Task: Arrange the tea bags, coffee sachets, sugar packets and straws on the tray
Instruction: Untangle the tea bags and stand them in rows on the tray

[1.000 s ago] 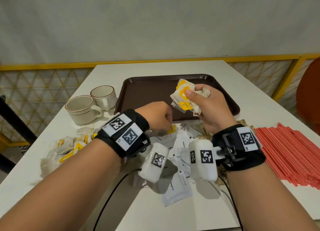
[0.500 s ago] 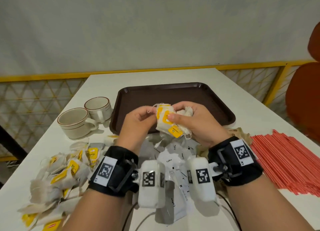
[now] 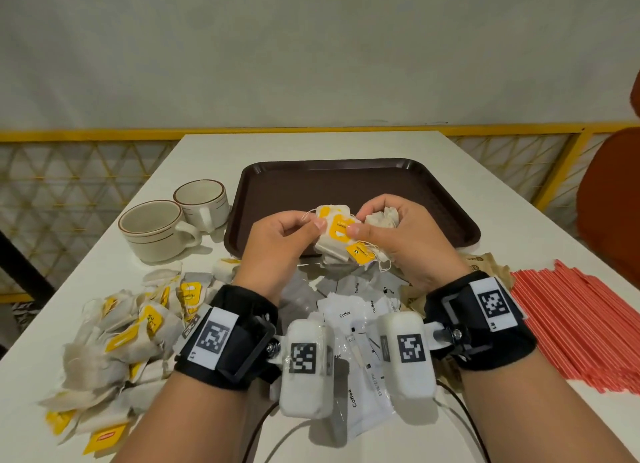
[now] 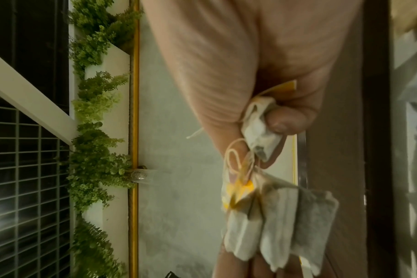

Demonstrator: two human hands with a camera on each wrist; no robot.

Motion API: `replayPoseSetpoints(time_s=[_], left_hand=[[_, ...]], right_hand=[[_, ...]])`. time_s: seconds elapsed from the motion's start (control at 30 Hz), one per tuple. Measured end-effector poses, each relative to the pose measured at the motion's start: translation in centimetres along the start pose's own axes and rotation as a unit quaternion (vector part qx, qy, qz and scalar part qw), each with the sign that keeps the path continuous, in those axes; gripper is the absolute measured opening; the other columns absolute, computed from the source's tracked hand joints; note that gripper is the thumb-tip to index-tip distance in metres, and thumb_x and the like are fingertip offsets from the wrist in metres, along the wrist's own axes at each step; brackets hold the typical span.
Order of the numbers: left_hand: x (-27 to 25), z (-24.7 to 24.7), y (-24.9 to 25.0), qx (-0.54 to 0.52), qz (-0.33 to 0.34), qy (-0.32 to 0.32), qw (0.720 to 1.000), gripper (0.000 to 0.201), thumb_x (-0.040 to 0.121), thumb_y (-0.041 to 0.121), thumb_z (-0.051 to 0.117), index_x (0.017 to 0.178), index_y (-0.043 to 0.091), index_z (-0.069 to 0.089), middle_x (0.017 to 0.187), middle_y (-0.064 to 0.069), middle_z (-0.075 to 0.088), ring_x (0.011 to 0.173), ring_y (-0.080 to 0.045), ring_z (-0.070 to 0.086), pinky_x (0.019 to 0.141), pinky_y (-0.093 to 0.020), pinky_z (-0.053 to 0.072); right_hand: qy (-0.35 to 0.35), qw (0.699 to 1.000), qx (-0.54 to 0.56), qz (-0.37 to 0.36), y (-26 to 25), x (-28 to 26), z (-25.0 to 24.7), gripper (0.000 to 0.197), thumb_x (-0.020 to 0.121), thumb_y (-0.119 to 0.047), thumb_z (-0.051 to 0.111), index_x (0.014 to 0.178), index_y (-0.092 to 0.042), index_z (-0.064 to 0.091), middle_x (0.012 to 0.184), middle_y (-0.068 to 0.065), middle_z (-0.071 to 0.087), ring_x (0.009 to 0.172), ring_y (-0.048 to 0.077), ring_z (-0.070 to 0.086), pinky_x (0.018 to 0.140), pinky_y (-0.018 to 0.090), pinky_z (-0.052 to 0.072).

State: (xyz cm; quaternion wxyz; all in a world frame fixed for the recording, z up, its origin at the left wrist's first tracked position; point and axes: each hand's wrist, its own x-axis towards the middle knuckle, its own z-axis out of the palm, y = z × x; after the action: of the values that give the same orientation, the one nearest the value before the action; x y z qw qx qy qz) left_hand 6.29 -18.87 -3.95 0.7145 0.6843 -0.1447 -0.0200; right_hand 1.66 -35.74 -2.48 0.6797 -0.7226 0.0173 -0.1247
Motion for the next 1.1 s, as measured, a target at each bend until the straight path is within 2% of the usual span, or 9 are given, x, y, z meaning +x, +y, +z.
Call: replayPoseSetpoints(time_s=[0.2, 0.4, 0.5, 0.63, 0.73, 0.8, 0.9, 0.97, 1.1], left_hand=[[-0.2, 0.2, 0.2, -0.001, -0.005, -0.007, 1.000, 0.010, 0.086, 0.011, 0.066, 0.087, 0.003, 0.072, 0.087, -0.014, 0.073, 0.078, -0.017, 0.068, 0.070, -0.025, 0.055], [0.2, -0.2, -0.1, 0.001, -0.005, 0.042, 0.999, 0.016, 0.087, 0.016, 0.067, 0.073, 0.018, 0.074, 0.080, -0.014, 0.071, 0.081, -0.024, 0.065, 0.089, -0.044, 0.054], [0.2, -0.4, -0.1, 0.011, 0.006, 0.025, 1.000, 0.014, 0.086, 0.012, 0.067, 0.075, 0.017, 0.073, 0.082, -0.017, 0.070, 0.080, -0.022, 0.065, 0.087, -0.039, 0.054], [-0.2, 0.0, 0.1, 0.029, 0.023, -0.014, 0.999, 0.008, 0.084, 0.004, 0.068, 0.087, 0.009, 0.073, 0.087, -0.009, 0.073, 0.078, -0.016, 0.066, 0.077, -0.026, 0.056], [0.0, -0.1, -0.2, 0.060, 0.037, 0.008, 0.997, 0.008, 0.082, 0.006, 0.071, 0.088, 0.010, 0.073, 0.089, -0.009, 0.073, 0.084, -0.023, 0.069, 0.080, -0.032, 0.057], [0.1, -0.3, -0.3, 0.072, 0.042, 0.021, 0.996, 0.010, 0.081, 0.006, 0.071, 0.085, 0.015, 0.070, 0.084, -0.006, 0.072, 0.080, -0.021, 0.068, 0.081, -0.035, 0.057], [-0.2, -0.2, 0.0, 0.047, 0.045, -0.008, 0.998, 0.018, 0.083, 0.002, 0.068, 0.090, 0.019, 0.063, 0.075, -0.004, 0.067, 0.072, -0.017, 0.062, 0.079, -0.037, 0.053], [-0.3, 0.0, 0.1, 0.042, 0.052, -0.027, 0.997, 0.024, 0.084, 0.000, 0.066, 0.091, 0.021, 0.057, 0.074, -0.004, 0.064, 0.073, -0.020, 0.059, 0.076, -0.039, 0.050], [-0.3, 0.2, 0.1, 0.040, 0.063, -0.052, 0.996, 0.033, 0.084, -0.011, 0.056, 0.076, 0.020, 0.062, 0.079, -0.006, 0.062, 0.075, -0.020, 0.055, 0.073, -0.037, 0.047]], right_hand=[[-0.037, 0.999, -0.021, -0.004, -0.2, -0.1, 0.0, 0.019, 0.074, -0.005, 0.079, 0.089, -0.011, 0.069, 0.088, 0.008, 0.071, 0.078, 0.021, 0.069, 0.071, 0.036, 0.059], [-0.044, 0.998, 0.036, 0.020, -0.5, -0.1, -0.7, 0.017, 0.072, -0.002, 0.076, 0.087, -0.010, 0.070, 0.081, 0.008, 0.071, 0.071, 0.018, 0.068, 0.064, 0.030, 0.058], [-0.058, 0.996, 0.065, 0.011, -0.7, -0.2, -0.6, 0.021, 0.069, -0.005, 0.075, 0.088, -0.008, 0.069, 0.080, 0.007, 0.071, 0.068, 0.017, 0.068, 0.061, 0.028, 0.057], [-0.037, 0.996, 0.076, -0.007, -0.5, -0.2, -0.2, 0.017, 0.071, -0.003, 0.074, 0.085, -0.011, 0.070, 0.079, 0.008, 0.071, 0.069, 0.018, 0.067, 0.063, 0.030, 0.058], [-0.047, 0.993, 0.107, 0.004, -0.6, -0.2, -0.3, 0.018, 0.070, -0.004, 0.073, 0.087, -0.009, 0.068, 0.079, 0.009, 0.071, 0.067, 0.018, 0.068, 0.061, 0.029, 0.058], [-0.059, 0.987, 0.149, 0.017, -0.8, -0.2, -0.5, 0.020, 0.067, -0.006, 0.072, 0.086, -0.009, 0.067, 0.081, 0.010, 0.071, 0.067, 0.019, 0.067, 0.063, 0.030, 0.059], [-0.049, 0.984, 0.173, 0.020, -0.8, -0.1, -0.4, 0.021, 0.066, -0.006, 0.072, 0.086, -0.009, 0.066, 0.089, 0.015, 0.070, 0.072, 0.023, 0.067, 0.067, 0.034, 0.058], [-0.026, 0.988, 0.154, 0.021, -0.5, 0.0, 0.0, 0.021, 0.065, -0.007, 0.073, 0.085, -0.009, 0.066, 0.085, 0.013, 0.070, 0.069, 0.022, 0.067, 0.064, 0.033, 0.059], [0.017, 0.989, 0.146, 0.021, -0.1, 0.2, 0.3, 0.022, 0.065, -0.006, 0.075, 0.084, -0.008, 0.065, 0.091, 0.017, 0.069, 0.076, 0.024, 0.067, 0.067, 0.031, 0.058]])
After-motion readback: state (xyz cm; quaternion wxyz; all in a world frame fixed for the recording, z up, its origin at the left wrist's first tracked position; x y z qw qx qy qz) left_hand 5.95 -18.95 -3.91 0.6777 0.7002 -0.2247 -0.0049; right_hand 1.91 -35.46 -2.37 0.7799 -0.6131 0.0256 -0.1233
